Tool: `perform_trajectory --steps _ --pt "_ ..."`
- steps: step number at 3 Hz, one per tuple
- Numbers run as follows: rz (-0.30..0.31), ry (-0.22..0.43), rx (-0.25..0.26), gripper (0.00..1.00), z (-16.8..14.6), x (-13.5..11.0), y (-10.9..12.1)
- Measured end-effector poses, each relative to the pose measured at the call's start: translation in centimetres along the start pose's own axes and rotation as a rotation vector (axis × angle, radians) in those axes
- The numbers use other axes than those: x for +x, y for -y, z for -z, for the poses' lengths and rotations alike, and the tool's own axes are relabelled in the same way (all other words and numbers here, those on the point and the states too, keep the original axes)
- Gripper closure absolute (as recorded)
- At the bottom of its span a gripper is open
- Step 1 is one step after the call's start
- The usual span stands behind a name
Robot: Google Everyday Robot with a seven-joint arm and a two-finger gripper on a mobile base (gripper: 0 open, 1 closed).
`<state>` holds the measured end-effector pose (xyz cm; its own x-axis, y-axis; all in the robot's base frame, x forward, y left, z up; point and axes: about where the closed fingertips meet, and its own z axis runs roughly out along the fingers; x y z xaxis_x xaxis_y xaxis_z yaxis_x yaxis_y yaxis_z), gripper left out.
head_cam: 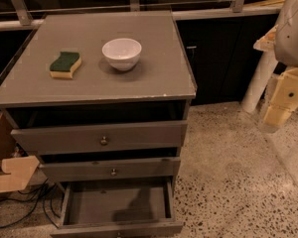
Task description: Close bottom drawer
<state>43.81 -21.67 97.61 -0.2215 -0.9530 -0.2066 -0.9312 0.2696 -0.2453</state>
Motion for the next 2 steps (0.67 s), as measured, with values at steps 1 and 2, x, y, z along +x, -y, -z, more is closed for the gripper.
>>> perform_trajectory --steps 1,2 --pt "0.000 0.000 0.000 0.00 0.00 0.00 0.00" --pt "0.000 0.000 0.000 0.27 0.00 0.00 0.00"
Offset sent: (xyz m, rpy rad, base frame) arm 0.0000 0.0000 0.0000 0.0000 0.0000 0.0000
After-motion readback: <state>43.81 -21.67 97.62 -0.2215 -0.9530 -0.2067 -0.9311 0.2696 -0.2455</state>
